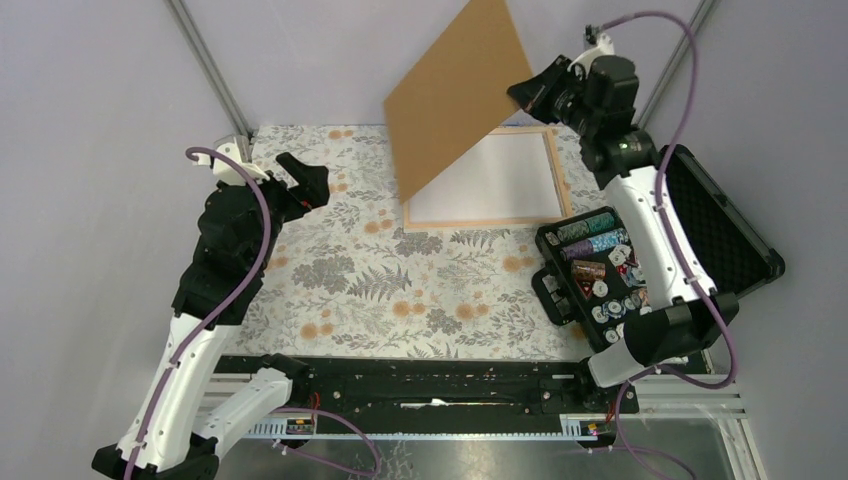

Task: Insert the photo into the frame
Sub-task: Turn over the photo frame item on the photo frame.

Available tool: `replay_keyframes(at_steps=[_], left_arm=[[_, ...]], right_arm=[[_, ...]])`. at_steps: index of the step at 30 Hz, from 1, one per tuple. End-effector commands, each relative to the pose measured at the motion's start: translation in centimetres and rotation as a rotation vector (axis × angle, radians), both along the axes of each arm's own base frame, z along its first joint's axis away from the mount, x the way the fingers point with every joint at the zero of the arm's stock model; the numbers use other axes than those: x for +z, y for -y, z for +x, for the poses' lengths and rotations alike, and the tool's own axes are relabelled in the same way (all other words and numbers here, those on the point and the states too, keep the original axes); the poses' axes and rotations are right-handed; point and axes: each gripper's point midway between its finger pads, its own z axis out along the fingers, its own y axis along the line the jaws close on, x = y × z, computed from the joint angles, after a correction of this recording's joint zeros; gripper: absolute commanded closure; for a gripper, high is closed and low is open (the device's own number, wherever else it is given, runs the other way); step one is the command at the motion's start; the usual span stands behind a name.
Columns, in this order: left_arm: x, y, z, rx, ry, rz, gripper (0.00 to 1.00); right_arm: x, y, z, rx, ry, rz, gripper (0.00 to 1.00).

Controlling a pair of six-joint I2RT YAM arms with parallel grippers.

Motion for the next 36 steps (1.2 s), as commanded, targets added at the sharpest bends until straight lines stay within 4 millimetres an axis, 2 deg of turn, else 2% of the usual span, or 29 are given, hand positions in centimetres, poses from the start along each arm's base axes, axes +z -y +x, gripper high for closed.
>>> replay_keyframes(at_steps=[1, 5, 9, 15, 19, 25, 36], left_arm=[[-0.2, 0.0, 0.5, 0.012, 0.019, 0.004, 0.01], [-2.8, 1.2, 1.5, -0.018, -0.038, -0.013, 0.01], [-6.0, 3.7, 2.9, -0.105, -0.136, -0.048, 0.01], [-9.2, 8.0, 4.7, -0.267, -0.264, -0.094, 0.01], [-9.5, 10.0, 5.8, -0.343, -0.315, -0.108, 0.01], [-8.1, 11.2, 6.7, -0.395, -0.281, -0.127, 0.01], [-8.5, 10.3, 7.7, -0.357, -0.260, -0.039, 0.01]], right_arm=[[4.5, 4.2, -1.9, -0.127, 0.134, -0.314, 1.00], [5.9, 6.3, -2.1, -0.205, 0.172, -0.444, 1.00], [6.6, 8.5, -1.9, -0.296, 0.180, -0.573, 1.00], [6.2, 9.4, -1.9, -0.367, 0.187, -0.725, 1.00], [5.6, 8.9, -1.5, -0.386, 0.203, -0.829, 1.00], [4.9, 8.0, -0.8, -0.394, 0.207, -0.927, 1.00], [2.9, 6.2, 0.7, -0.485, 0.174, -1.149, 1.00]])
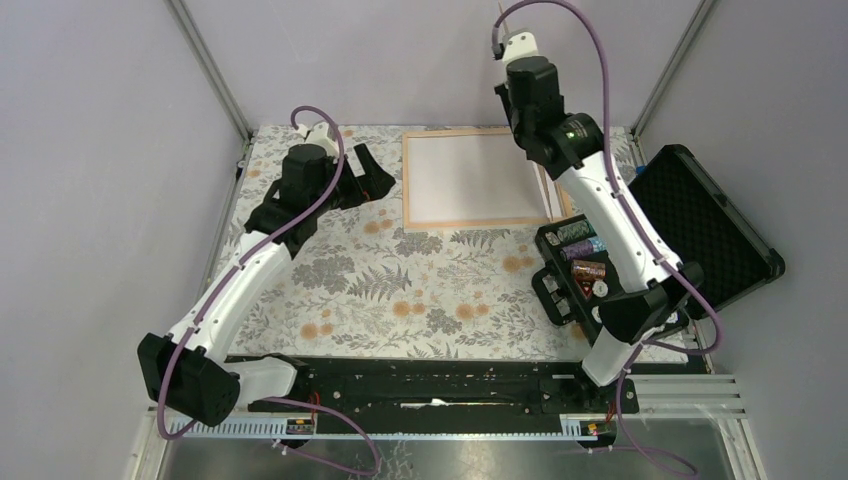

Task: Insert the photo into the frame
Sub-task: Turn over the photo frame item on the photo frame.

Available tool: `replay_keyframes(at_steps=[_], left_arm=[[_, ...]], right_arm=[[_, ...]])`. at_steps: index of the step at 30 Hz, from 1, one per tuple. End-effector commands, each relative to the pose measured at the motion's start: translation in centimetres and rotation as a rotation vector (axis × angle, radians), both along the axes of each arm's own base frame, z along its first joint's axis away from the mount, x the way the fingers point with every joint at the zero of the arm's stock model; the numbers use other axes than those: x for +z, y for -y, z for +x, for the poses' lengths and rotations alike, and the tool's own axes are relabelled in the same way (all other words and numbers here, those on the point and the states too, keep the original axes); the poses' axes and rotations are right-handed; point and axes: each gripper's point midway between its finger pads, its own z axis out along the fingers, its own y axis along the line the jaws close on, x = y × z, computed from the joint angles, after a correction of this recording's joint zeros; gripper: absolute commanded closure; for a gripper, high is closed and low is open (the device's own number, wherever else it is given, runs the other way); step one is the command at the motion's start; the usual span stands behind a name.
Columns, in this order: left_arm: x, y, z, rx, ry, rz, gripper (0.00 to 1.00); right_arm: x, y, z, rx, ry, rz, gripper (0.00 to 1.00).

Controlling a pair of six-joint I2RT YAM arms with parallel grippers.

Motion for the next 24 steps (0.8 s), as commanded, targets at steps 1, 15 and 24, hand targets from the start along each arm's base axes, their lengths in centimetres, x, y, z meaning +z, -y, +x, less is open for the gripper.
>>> replay_keyframes(at_steps=[1, 15, 24], left_arm=[[2.1, -0.2, 0.9, -0.001, 0.088, 0.024, 0.01], [-0.4, -1.2, 0.6, 0.028, 0.049, 0.089, 0.01], [0.0, -1.4, 0.1, 0.032, 0.060, 0.099, 0.01]], right_arm=[[5.2, 0.8, 0.8, -0.098, 0.182, -0.029, 1.00], [3.2, -1.7, 3.1, -0.102, 0.176, -0.126, 1.00], [0.4, -2.3, 4.0, -0.149, 0.140, -0.171, 1.00]])
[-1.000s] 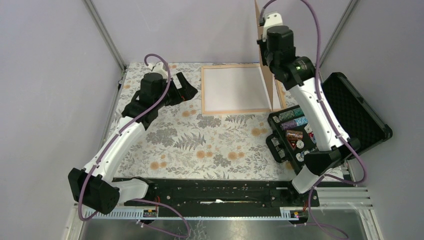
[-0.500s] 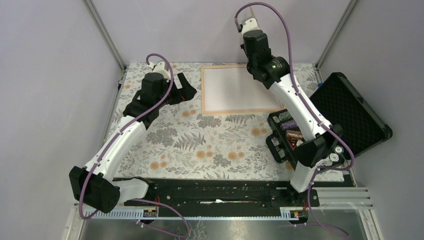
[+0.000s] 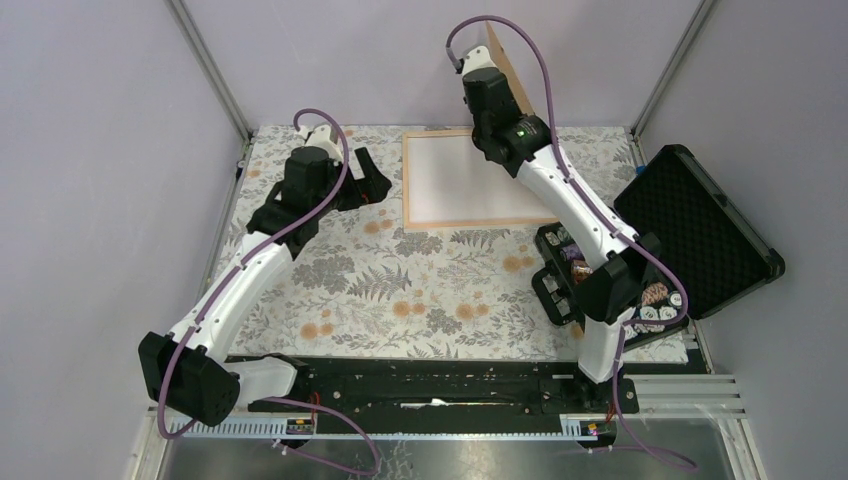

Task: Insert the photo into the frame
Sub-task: Turn over the photo frame item on the photo frame.

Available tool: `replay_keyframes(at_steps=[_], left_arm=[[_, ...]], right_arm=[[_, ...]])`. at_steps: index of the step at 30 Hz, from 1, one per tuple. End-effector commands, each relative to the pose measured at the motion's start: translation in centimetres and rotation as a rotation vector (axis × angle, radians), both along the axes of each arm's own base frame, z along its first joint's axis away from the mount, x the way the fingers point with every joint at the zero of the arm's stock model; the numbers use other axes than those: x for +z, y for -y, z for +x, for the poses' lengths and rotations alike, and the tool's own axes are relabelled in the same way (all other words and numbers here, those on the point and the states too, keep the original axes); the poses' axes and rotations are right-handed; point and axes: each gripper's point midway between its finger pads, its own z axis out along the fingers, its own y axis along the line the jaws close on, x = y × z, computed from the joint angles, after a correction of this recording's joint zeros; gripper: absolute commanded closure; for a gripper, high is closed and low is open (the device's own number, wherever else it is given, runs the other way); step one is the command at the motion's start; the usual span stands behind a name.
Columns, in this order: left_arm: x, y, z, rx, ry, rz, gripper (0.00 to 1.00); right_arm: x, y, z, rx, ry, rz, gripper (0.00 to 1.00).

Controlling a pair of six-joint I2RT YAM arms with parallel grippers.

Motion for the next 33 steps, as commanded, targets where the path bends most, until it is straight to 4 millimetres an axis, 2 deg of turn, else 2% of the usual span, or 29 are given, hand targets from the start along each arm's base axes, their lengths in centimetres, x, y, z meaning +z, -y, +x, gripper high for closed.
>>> replay_keyframes(at_steps=[1, 17, 33], left_arm=[[1.3, -0.5, -0.3, 0.016, 0.046, 0.013, 0.01], [1.4, -0.4, -0.4, 0.012, 0.050, 0.014, 0.01], [1.5, -0.3, -0.5, 0.008, 0.052, 0.015, 0.01]], right_arm=[[4.2, 0.6, 0.1, -0.082, 0.153, 0.041, 1.00], [1.4, 0.0, 0.4, -0.078, 0.126, 0.040, 1.00], [2.7, -0.7, -1.1, -0.062, 0.164, 0.049, 1.00]])
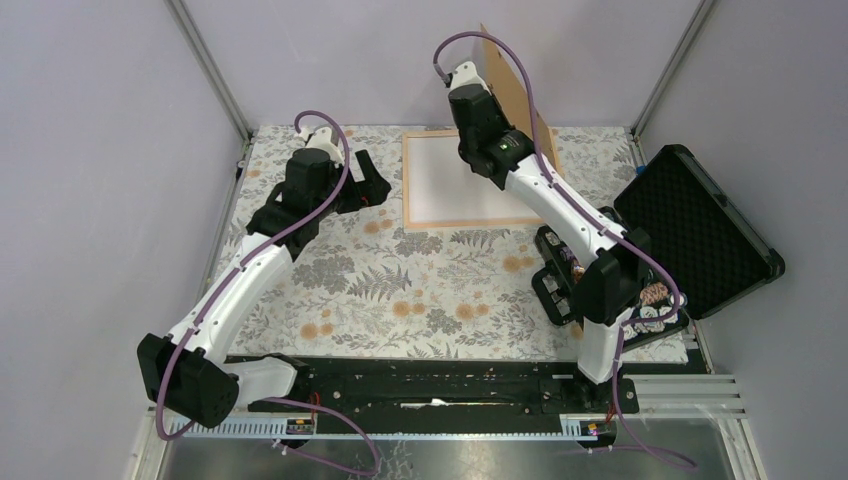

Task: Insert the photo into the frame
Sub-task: Turn over the photo frame item on the photo frame.

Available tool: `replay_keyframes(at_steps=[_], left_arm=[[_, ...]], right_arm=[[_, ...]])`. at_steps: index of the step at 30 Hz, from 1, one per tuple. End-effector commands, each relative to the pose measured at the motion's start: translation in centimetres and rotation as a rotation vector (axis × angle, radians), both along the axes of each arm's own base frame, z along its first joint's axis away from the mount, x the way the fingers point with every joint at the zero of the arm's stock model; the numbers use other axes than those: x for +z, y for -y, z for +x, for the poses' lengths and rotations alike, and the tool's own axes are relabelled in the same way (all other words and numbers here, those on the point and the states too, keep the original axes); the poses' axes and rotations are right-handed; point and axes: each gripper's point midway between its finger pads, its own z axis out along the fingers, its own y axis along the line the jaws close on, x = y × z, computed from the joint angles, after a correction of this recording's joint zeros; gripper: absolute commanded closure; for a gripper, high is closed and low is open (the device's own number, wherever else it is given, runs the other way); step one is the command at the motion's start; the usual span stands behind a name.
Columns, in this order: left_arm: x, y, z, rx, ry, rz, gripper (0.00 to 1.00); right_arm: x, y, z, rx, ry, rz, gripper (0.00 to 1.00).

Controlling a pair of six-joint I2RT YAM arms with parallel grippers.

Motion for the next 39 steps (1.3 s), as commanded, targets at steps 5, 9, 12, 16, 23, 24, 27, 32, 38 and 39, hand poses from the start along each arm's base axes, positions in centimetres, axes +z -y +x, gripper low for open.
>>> replay_keyframes(at_steps=[5, 9, 12, 16, 23, 24, 27, 32, 38, 39], left_arm=[[1.9, -0.1, -0.1, -0.005, 0.068, -0.008, 0.01], [1.8, 0.0, -0.1, -0.007, 0.065, -0.008, 0.01], [1.7, 0.0, 0.0, -0.006, 0.063, -0.005, 0.01], [1.7, 0.0, 0.0, -0.008, 0.062, -0.005, 0.01], [1.7, 0.0, -0.1, -0.009, 0.062, -0.004, 0.01], [1.7, 0.0, 0.0, -0.008, 0.064, -0.005, 0.01], [1.8, 0.0, -0.1, -0.008, 0.065, -0.006, 0.01], [1.9, -0.1, 0.0, -0.001, 0.067, -0.004, 0.01], [2.2, -1.2, 0.1, 0.050, 0.075, 0.024, 0.01], [2.3, -1.5, 0.2, 0.063, 0.079, 0.033, 0.01]], right_arm=[[5.4, 0.9, -1.8, -0.034, 0.143, 0.069, 1.00], [5.5, 0.8, -2.1, -0.037, 0.148, 0.068, 1.00], [5.9, 0.7, -2.4, -0.031, 0.159, 0.075, 1.00], [5.8, 0.6, -2.6, -0.029, 0.155, 0.071, 1.00], [3.8, 0.9, -2.0, -0.079, 0.123, 0.000, 1.00], [3.5, 0.9, -2.0, -0.083, 0.117, -0.009, 1.00], [2.7, 0.7, -1.7, -0.080, 0.105, -0.021, 1.00], [1.6, 0.7, -1.2, -0.102, 0.082, -0.079, 1.00], [-0.6, -0.1, -0.8, -0.057, 0.029, -0.111, 0.99], [-0.9, -0.2, -0.7, -0.050, 0.021, -0.116, 0.97]])
